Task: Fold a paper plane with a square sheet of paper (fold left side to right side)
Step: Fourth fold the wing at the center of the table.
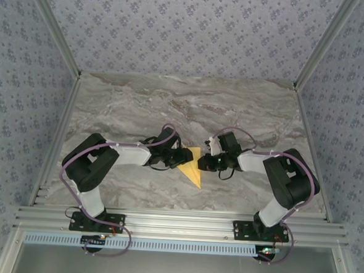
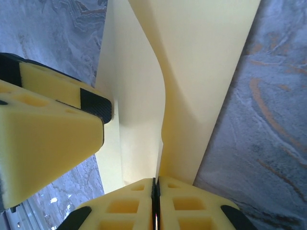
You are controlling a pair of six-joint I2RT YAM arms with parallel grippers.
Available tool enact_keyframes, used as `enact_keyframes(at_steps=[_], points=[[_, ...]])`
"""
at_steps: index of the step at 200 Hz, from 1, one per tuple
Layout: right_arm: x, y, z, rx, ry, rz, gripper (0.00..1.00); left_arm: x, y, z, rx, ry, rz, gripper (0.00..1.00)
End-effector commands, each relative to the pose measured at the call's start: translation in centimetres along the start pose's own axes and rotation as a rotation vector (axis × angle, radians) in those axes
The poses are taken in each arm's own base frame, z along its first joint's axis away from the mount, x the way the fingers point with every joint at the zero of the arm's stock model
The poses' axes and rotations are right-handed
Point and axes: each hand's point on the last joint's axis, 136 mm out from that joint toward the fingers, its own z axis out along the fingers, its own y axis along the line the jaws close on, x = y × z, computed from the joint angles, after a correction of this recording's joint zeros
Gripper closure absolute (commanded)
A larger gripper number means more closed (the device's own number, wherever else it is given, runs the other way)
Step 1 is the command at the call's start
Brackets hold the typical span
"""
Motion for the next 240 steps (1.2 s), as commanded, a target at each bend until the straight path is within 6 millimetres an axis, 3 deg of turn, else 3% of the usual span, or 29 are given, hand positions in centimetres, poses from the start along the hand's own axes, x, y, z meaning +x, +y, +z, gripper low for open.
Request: enact_keyframes(at_steps=[1, 86, 126, 169, 197, 240], points=[[0.0, -0.8, 0.0, 0.040, 0.016, -0.002, 0.88, 0.5, 1.9, 0.6, -0.077, 0.012, -0.020, 0.52], [1.4, -2.0, 0.4, 0.086, 0.061, 0.006, 0.88, 0.4, 1.6, 0.5, -0.065, 0.008, -0.016, 0.52], [2.4, -2.9, 0.6, 0.124, 0.078, 0.020, 0.88, -0.6, -0.6, -1.2, -0.017, -0.039, 0.027, 0.53], [2.8, -3.4, 0.4, 0.154, 0.093, 0.018, 0.88, -1.3, -3.5, -2.5, 0.037, -0.050, 0.084, 0.71], [2.8, -3.4, 0.4, 0.159, 0.097, 0.016, 0.88, -1.3, -4.6, -1.5, 0.076, -0.017, 0.096, 0.81], [2.9, -3.4, 0.3, 0.167, 0.101, 0.006, 0.88, -1.7, -4.4, 0.5, 0.060, 0.012, 0.099, 0.85]])
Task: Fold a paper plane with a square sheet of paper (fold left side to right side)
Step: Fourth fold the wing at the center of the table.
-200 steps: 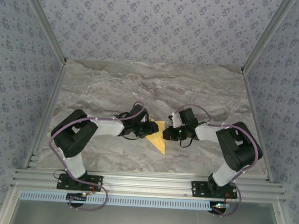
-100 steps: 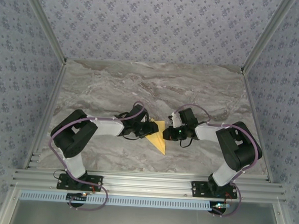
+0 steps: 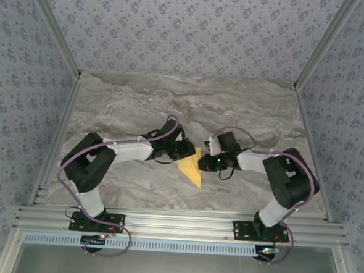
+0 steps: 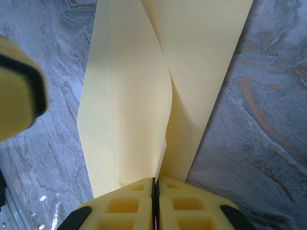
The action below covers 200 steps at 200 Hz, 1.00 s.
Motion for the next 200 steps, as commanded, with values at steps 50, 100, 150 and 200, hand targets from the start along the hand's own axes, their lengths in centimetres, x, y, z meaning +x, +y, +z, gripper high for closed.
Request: enact_keyframes(at_steps=[50, 100, 150, 200], points=[[2.7, -2.6, 0.3, 0.131, 0.092, 0.027, 0.88, 0.7, 1.8, 2.9, -0.050, 0.065, 0.005, 0.86], [2.7, -2.6, 0.2, 0.144, 0.098, 0.016, 0.88, 2.1, 5.7, 3.3, -0.158, 0.084, -0.035, 0.87], [1.6, -1.4, -0.1, 0.105, 0.066, 0.009, 0.84, 3.5, 8.5, 3.3, -0.221, 0.100, -0.066, 0.88], [-1.7, 1.0, -2.9, 0.078, -0.017, -0.025, 0.71, 4.2, 9.8, 3.3, -0.245, 0.107, -0.080, 0.89]])
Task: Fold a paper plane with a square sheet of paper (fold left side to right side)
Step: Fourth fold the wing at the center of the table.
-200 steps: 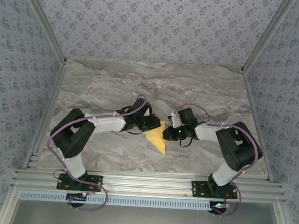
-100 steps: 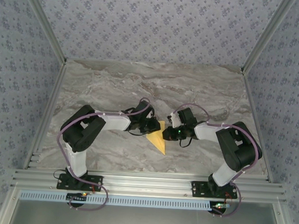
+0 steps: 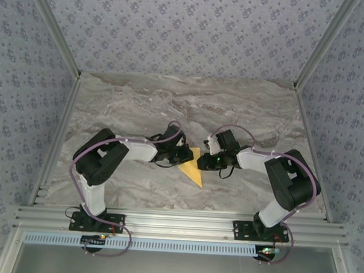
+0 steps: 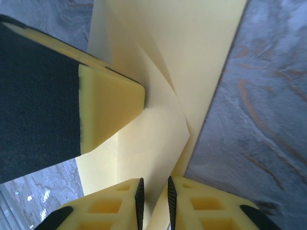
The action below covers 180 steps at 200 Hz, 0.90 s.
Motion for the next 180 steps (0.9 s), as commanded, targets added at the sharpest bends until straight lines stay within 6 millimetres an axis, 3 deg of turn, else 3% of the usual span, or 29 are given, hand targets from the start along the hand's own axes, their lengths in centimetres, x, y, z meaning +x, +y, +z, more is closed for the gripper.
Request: enact_keyframes(at_steps=[1, 33, 82, 137, 180], points=[[-1.3, 0.6, -2.1, 0.030, -0.032, -0.008, 0.71, 2.9, 5.9, 0.9, -0.177, 0.071, -0.058, 0.89], [-1.4, 2.5, -3.5, -0.031, -0.037, -0.019, 0.68, 3.0, 6.0, 0.9, -0.179, 0.070, -0.058, 0.90], [2.5, 6.3, -2.2, -0.252, 0.080, 0.023, 0.70, 2.8, 5.9, 0.9, -0.176, 0.068, -0.057, 0.90], [5.9, 4.9, -0.4, -0.210, 0.194, 0.060, 0.70, 2.8, 5.8, 0.9, -0.176, 0.068, -0.058, 0.90], [7.2, 4.0, 0.2, -0.178, 0.228, 0.066, 0.70, 2.8, 5.8, 0.9, -0.177, 0.067, -0.056, 0.90]])
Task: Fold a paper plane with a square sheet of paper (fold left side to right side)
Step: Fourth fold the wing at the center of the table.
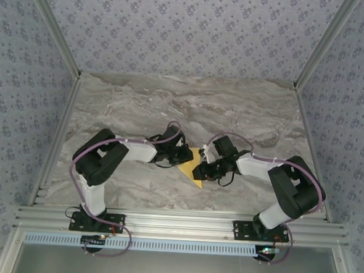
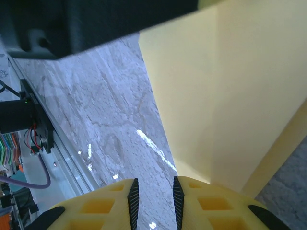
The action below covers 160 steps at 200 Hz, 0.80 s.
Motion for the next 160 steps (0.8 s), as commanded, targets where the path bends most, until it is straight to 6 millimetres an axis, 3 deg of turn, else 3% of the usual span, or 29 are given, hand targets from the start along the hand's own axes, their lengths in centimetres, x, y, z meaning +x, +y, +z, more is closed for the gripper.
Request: enact_keyframes(at_steps=[1, 50, 160], points=[[1.7, -0.7, 0.6, 0.014, 0.056, 0.033, 0.70, 2.8, 5.8, 0.9, -0.185, 0.072, -0.052, 0.90], [2.6, -1.9, 0.7, 0.076, 0.073, 0.038, 0.70, 2.8, 5.9, 0.9, -0.189, 0.073, -0.053, 0.90], [4.6, -1.7, 1.0, 0.055, 0.131, 0.057, 0.70, 2.7, 5.9, 0.9, -0.189, 0.070, -0.050, 0.90]])
